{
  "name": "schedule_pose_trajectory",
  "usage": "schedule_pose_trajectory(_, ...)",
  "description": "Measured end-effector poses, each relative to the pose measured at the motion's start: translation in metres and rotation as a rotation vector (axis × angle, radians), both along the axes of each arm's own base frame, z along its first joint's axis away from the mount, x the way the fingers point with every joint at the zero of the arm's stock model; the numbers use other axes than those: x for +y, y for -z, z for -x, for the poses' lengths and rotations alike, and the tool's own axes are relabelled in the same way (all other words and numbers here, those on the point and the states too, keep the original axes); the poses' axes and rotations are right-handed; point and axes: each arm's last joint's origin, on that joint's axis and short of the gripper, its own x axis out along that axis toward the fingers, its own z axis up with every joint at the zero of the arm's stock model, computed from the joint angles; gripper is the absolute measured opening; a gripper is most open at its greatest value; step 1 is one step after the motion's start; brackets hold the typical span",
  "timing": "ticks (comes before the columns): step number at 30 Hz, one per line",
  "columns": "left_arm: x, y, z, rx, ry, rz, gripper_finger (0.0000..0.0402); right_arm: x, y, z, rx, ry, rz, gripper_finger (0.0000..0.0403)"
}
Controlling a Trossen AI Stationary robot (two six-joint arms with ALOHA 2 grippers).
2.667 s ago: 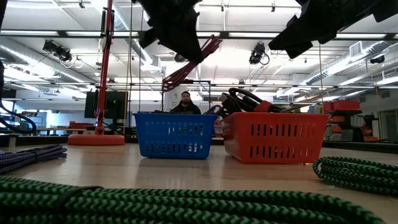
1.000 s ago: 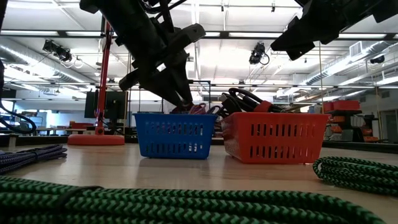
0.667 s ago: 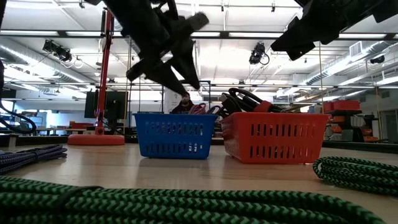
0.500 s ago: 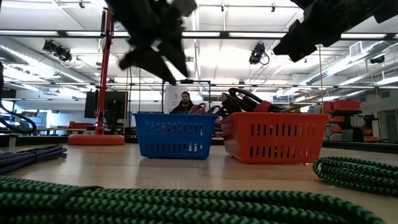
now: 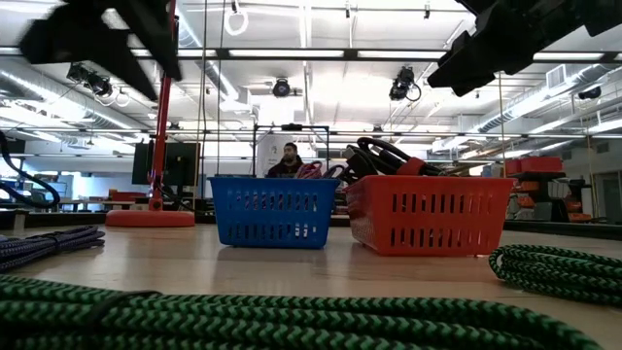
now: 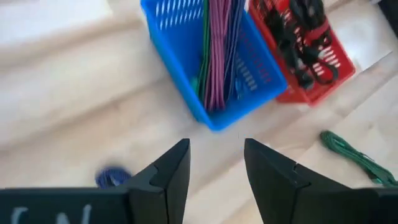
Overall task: Pick & Place USB Port
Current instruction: Put the purple charger cable into the blue bin
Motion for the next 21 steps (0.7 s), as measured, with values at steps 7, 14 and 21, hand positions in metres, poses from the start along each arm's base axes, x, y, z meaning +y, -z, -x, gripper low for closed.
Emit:
schedule_pose_trajectory(7,-0.029,0.022,0.012,0.034,-0.099,0.108,0.0156,0.0,0.0,0.0,0.0,-0.011,0.015,0.0059)
schedule_pose_trajectory(14,-0.042,0.047,0.011,0.136,-0.195,0.211,0.0156,0.0,0.001,0.0,0.005,-0.014,0.02,0.0059)
schedule_pose_trajectory(21,-0.048,0.063,0.005,0.198,-0.241,0.286,0.0156,0.0,0.001,0.0,0.006,-0.02,0.03,0.0059)
